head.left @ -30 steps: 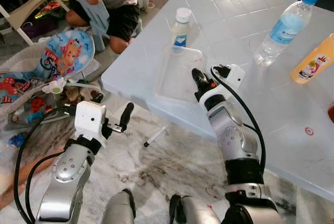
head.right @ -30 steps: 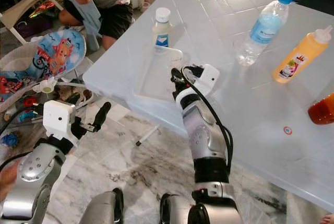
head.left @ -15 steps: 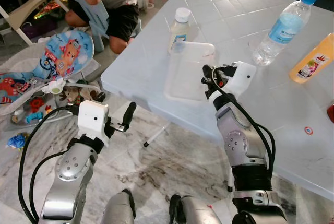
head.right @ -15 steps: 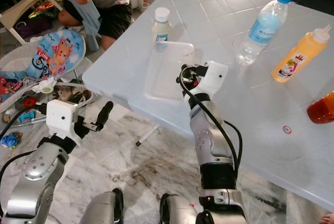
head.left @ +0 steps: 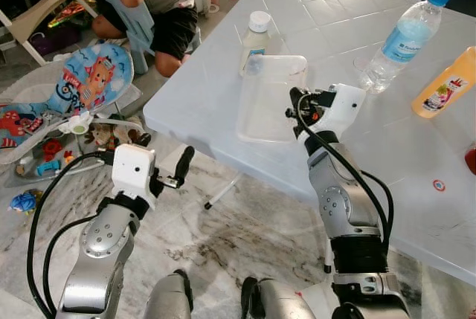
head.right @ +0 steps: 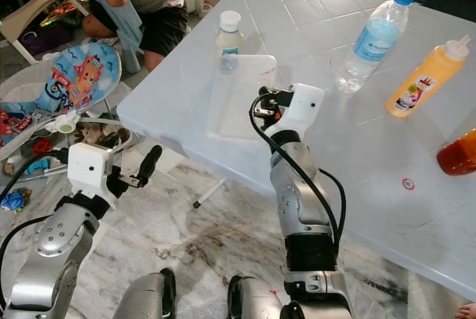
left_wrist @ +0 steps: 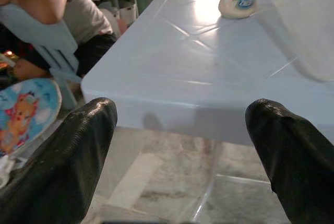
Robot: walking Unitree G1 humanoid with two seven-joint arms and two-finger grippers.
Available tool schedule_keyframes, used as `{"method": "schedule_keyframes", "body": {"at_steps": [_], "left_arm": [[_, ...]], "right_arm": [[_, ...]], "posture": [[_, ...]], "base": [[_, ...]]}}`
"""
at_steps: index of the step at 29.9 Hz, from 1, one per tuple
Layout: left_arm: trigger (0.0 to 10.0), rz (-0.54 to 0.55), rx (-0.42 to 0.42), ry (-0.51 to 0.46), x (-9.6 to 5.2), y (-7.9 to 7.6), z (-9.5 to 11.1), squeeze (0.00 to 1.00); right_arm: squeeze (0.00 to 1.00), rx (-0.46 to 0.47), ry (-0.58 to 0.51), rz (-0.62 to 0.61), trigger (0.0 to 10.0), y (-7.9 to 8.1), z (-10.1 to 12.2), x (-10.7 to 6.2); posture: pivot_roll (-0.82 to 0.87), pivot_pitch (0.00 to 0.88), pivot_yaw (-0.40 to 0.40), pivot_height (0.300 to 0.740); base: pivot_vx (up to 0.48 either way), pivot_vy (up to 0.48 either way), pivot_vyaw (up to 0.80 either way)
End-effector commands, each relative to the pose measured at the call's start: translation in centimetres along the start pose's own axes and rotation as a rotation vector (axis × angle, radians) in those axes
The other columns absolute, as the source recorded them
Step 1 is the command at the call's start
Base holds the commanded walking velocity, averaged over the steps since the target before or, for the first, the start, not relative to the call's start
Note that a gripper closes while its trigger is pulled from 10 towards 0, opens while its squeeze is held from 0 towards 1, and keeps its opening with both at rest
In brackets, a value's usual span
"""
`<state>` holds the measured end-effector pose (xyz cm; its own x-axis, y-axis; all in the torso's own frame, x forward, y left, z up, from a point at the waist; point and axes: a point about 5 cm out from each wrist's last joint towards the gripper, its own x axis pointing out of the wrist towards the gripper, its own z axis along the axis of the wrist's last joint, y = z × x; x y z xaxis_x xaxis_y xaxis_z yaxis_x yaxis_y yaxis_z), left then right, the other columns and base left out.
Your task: Restocking fridge
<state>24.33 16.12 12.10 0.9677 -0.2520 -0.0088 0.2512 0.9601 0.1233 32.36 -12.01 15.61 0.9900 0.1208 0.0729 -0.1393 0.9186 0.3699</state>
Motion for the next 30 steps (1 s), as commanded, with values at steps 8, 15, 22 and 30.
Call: {"method": "schedule_keyframes", "body": {"at_steps": [8, 15, 22, 30], "left_arm": [[10.0, 0.021, 0.009, 0.038, -0.1, -0.2, -0.7, 0.0], [10.0, 0.02, 0.014, 0.043, -0.1, -0.3, -0.7, 0.0], [10.0, 0.016, 0.016, 0.045, -0.1, -0.2, -0.8, 0.0], [10.0, 0.014, 0.019, 0.047, 0.0, -0.2, -0.8, 0.0]], "right_arm": [[0.0, 0.141, 0.099, -0.089, 10.0, -1.1, -1.6, -0.8], [0.0, 0.257, 0.175, -0.175, 10.0, -2.0, -2.7, -1.2], [0.0, 0.283, 0.18, -0.186, 0.0, -2.2, -2.8, -1.2], [0.0, 0.278, 0.196, -0.191, 10.0, -2.2, -2.9, -1.2]], "posture": [[0.09, 0.152, -0.055, 0.74], [0.09, 0.154, -0.059, 0.74], [0.1, 0.151, -0.057, 0.74], [0.1, 0.151, -0.055, 0.74]], "base": [[0.0, 0.0, 0.0], [0.0, 0.0, 0.0], [0.0, 0.0, 0.0], [0.0, 0.0, 0.0]]}}
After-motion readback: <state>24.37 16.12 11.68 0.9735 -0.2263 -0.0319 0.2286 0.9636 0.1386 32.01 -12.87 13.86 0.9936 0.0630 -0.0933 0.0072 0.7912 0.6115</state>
